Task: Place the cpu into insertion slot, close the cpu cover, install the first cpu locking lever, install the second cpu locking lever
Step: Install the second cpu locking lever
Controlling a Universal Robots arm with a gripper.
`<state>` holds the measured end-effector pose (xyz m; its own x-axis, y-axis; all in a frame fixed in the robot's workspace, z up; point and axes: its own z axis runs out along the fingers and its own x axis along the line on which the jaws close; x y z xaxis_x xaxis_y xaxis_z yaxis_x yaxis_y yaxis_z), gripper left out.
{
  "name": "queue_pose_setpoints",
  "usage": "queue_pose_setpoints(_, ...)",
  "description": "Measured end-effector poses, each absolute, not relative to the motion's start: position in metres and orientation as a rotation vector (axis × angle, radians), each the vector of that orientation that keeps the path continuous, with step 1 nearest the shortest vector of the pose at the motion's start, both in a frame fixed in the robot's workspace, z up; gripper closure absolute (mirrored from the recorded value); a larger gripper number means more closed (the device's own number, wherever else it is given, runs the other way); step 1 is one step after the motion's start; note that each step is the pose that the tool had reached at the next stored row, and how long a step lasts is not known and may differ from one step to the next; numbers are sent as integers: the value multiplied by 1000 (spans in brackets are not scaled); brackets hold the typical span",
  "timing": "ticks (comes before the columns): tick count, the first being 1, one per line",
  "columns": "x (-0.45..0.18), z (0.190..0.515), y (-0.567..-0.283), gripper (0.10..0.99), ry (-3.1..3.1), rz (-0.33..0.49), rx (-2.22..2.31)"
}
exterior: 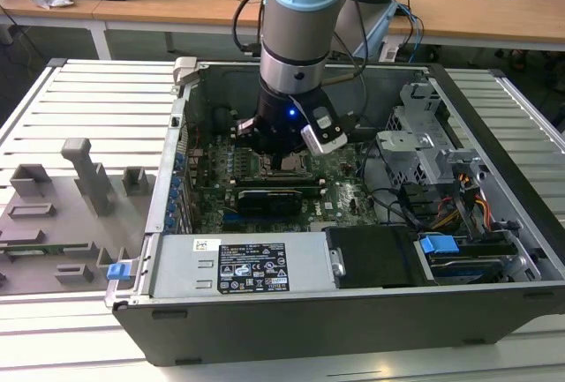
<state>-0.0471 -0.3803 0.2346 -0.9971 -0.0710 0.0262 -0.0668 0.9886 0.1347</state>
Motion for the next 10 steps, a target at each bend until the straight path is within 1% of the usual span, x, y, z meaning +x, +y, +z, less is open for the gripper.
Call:
queue_pose_setpoints(6,-52,222,-381,980,-3102,-210,107)
queue_pose_setpoints(10,-53,220,-385,980,-3101,-224,108)
